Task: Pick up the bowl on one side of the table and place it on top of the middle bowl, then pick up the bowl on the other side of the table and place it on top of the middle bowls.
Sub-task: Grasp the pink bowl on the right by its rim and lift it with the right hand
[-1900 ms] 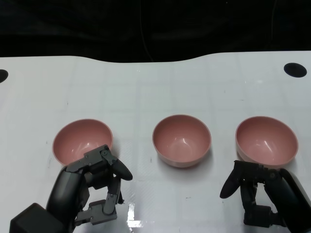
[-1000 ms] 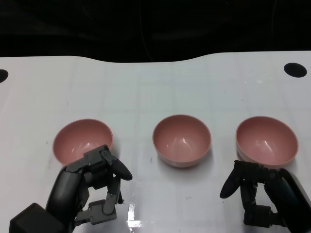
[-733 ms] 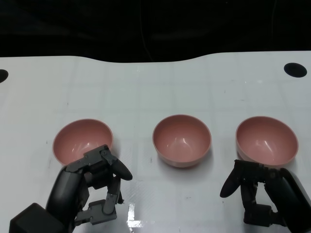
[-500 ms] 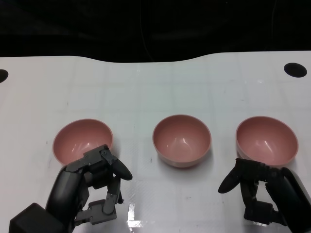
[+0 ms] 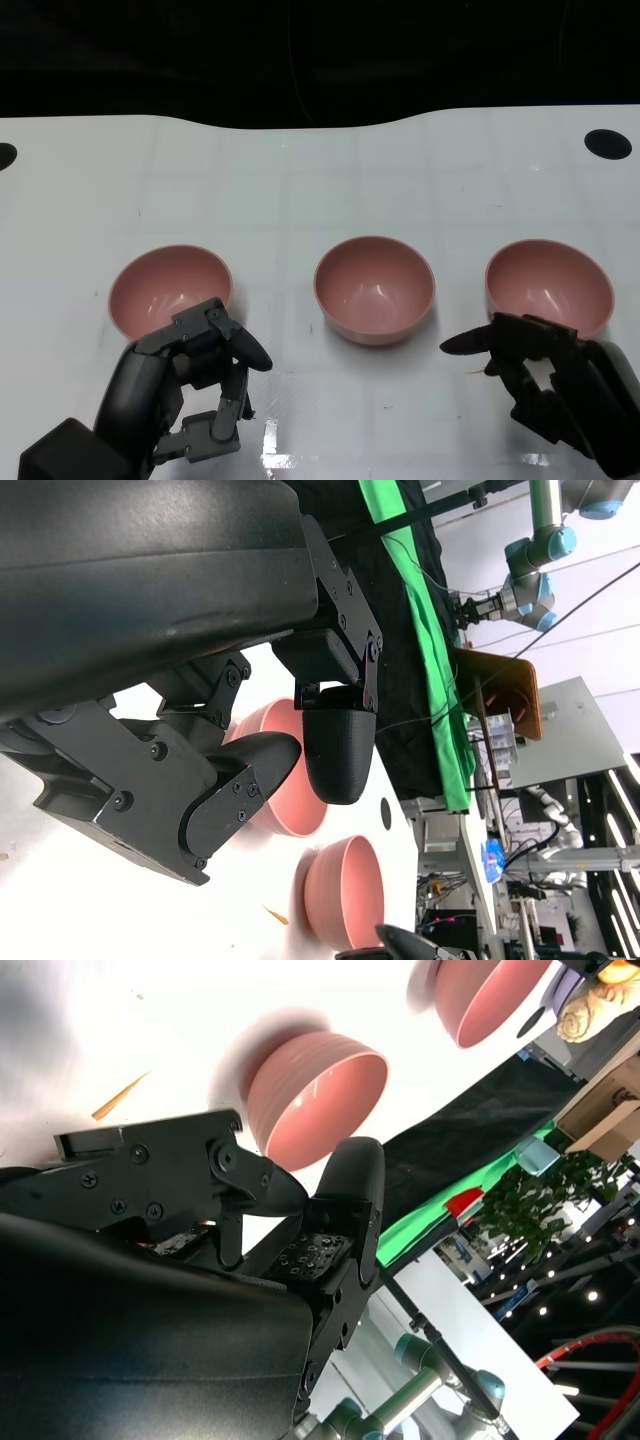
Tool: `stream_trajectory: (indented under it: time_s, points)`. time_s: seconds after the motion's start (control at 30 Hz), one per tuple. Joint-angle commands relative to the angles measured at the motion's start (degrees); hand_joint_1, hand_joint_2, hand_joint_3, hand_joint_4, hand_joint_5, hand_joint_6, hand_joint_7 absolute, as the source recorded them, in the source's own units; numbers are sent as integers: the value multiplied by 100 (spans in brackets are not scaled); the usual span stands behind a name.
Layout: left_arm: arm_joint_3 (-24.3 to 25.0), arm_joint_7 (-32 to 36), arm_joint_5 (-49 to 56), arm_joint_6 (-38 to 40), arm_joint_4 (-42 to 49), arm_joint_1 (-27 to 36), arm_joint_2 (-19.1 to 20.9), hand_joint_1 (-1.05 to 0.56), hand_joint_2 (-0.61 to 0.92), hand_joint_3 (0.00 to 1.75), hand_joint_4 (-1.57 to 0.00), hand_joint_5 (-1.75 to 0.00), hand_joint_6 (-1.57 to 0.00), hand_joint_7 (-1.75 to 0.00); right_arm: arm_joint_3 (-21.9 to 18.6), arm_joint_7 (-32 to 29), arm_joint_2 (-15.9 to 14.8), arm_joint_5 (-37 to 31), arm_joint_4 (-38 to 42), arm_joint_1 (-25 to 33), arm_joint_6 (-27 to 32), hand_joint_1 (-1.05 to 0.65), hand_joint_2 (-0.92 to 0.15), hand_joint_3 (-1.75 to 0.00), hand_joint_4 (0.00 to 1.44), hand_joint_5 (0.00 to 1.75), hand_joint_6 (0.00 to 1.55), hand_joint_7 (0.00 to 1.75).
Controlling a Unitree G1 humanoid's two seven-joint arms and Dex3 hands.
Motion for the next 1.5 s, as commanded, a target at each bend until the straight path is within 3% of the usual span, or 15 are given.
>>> stream_trajectory:
  time_s: [0.03, 0.2, 0.33, 0.53, 0.6, 0.7, 1.13, 1.27, 1.5]
  points:
    - [58, 1, 14, -16, -41, 30, 78, -13, 44, 130, -81, -175, -75, -136, -102, -82, -80, -4, -51, -24, 38, -25, -74, -31, 54, 111, 63, 57]
    - [57, -9, -4, 3, -45, 31, 79, -14, 44, 129, -81, -175, -75, -136, -132, -118, -85, -50, -67, -11, 77, -38, -86, -9, 39, 90, 50, 45]
    - [57, -20, -27, 14, -53, 31, 75, -14, 44, 129, -81, -175, -75, -135, -161, -107, -84, -40, -69, -2, 91, -44, -88, -4, 30, 84, 41, 37]
    - [56, -24, -31, 10, -54, 32, 79, -13, 44, 129, -82, -175, -75, -135, -185, -62, -90, 13, -87, 5, 112, -45, -89, -2, 28, 83, 41, 34]
    - [56, -15, -9, -5, -55, 31, 83, -14, 44, 129, -81, -175, -74, -135, -219, 20, -92, 98, -139, 20, 195, -56, -89, -1, 10, 76, 24, 23]
    - [52, 0, 4, 28, -94, 46, 83, -14, 43, 130, -81, -175, -75, -135, -234, 90, -87, 145, -224, 44, 291, -62, -88, 0, 1, 76, 17, 17]
    - [58, -38, -52, 24, -80, 40, 85, -13, 43, 132, -81, -175, -75, -135, -238, 110, -140, -18, -385, 61, 535, -66, -84, 0, 0, 62, 8, 12]
    - [58, -14, -15, 15, -84, 42, 88, -13, 43, 131, -81, -175, -75, -135, -273, -130, -192, -715, -570, 66, 1065, -73, -85, 0, 0, 49, 3, 10]
    - [57, -19, -13, 4, -78, 38, 90, -13, 44, 131, -81, -175, -74, -136, -213, -205, -227, -789, -609, 69, 1177, -73, -84, 0, 0, 46, 1, 10]
